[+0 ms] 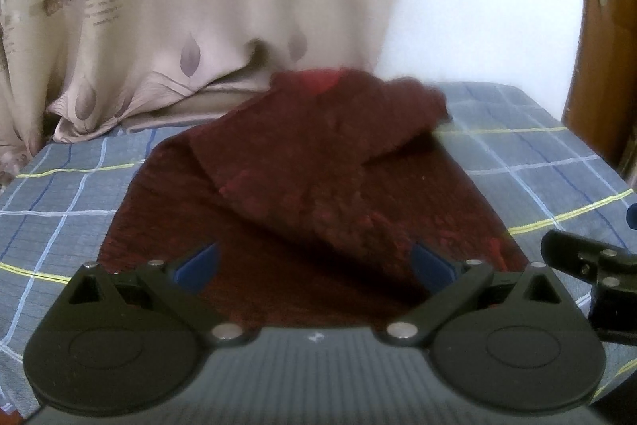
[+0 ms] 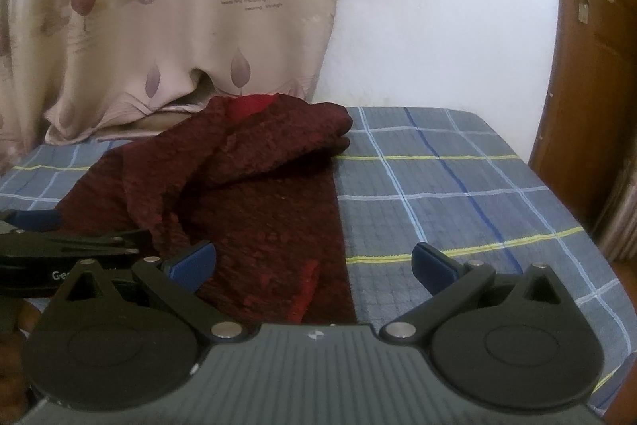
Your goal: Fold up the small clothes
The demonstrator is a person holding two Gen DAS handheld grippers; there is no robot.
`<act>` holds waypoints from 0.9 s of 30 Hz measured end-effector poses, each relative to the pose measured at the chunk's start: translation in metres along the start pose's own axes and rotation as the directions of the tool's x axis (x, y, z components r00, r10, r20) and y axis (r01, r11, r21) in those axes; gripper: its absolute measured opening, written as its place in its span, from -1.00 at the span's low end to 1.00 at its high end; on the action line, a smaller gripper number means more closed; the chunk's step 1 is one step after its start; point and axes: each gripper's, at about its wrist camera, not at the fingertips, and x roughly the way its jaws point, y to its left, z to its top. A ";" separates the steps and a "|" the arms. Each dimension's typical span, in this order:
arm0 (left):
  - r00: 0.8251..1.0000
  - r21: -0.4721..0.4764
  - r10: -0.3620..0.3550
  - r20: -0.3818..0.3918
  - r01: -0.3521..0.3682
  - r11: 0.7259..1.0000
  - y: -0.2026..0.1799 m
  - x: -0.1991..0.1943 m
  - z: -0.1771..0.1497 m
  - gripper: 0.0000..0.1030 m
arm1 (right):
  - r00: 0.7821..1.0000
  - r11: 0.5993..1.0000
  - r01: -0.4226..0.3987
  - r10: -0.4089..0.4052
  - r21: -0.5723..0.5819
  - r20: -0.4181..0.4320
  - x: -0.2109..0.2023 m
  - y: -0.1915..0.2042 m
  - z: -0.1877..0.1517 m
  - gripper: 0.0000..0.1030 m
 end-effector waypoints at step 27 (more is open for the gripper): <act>0.974 -0.040 -0.175 -0.143 0.171 0.984 -0.034 0.053 0.003 1.00 | 0.999 0.993 0.026 -0.022 0.112 -0.041 0.020 -0.051 -0.013 1.00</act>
